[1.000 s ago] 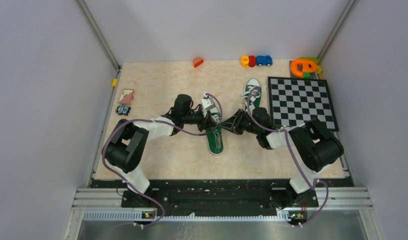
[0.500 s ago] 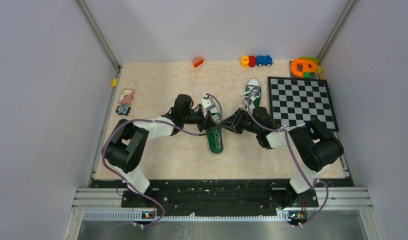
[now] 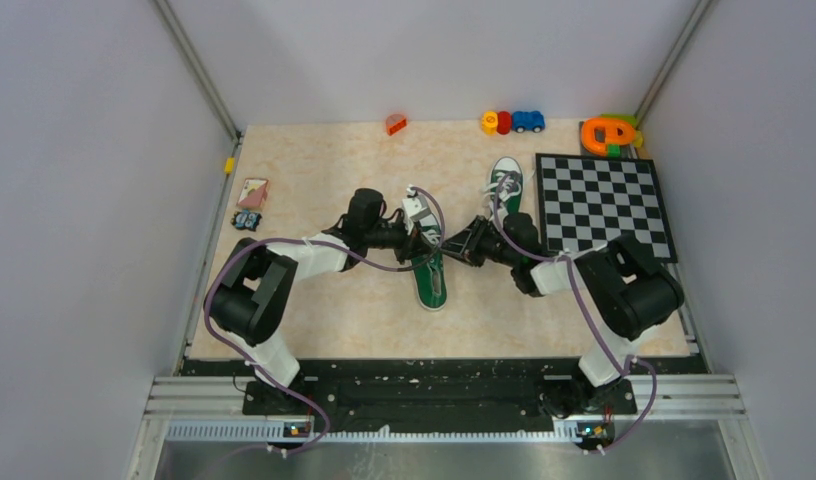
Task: Tie the shoes
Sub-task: Cross the shoelace with the shoelace.
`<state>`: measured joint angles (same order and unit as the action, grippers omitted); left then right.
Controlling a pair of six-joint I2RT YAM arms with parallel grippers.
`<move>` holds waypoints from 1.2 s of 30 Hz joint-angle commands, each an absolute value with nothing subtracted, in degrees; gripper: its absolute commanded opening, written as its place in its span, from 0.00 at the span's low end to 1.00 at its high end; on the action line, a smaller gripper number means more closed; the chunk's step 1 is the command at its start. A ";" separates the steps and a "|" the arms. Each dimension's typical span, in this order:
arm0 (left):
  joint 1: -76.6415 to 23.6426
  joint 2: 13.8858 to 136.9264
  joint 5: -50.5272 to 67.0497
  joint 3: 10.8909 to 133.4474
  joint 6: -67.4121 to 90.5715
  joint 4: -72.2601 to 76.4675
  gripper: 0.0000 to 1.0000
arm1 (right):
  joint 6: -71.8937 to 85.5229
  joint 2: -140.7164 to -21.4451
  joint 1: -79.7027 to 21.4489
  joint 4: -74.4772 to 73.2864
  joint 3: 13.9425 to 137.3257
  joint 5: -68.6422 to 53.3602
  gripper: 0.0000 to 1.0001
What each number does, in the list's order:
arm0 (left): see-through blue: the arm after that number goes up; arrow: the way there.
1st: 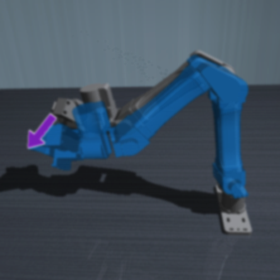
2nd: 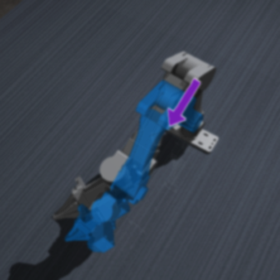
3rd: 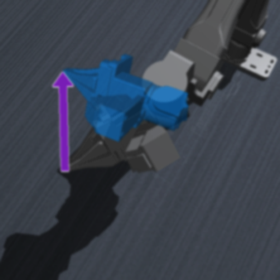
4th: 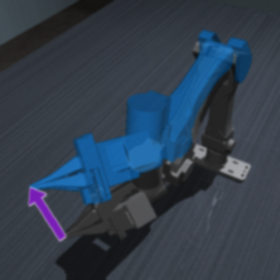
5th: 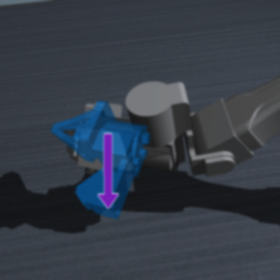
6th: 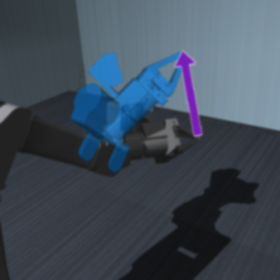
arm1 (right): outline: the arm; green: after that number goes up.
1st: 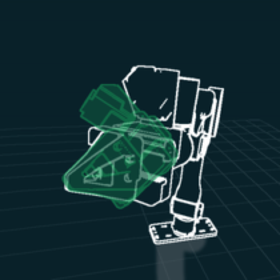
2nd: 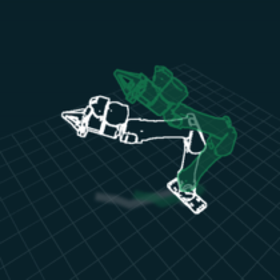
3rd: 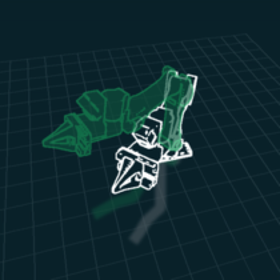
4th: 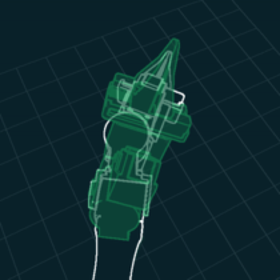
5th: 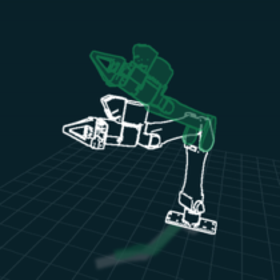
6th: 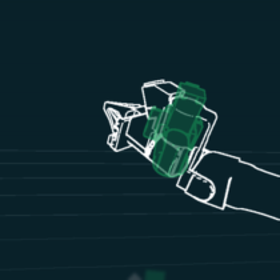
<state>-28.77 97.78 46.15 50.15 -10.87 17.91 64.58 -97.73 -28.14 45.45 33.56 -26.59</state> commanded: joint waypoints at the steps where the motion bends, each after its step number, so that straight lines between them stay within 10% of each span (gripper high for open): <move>1: -29.44 97.53 49.74 51.21 -11.43 19.11 0.00 | 64.73 -98.42 -29.71 49.02 36.11 -26.68 0.18; 5: -29.44 97.47 49.50 51.20 -11.67 18.81 0.00 | 64.77 -98.13 -29.71 49.40 35.76 -26.85 0.01; 24: -29.07 84.46 41.38 41.51 -9.09 24.34 0.53 | 44.53 -92.98 -29.40 29.70 40.30 -26.88 0.00; 36: -27.54 73.59 5.70 38.11 14.66 23.51 0.83 | 29.04 -90.05 -32.39 19.95 48.82 -29.65 0.00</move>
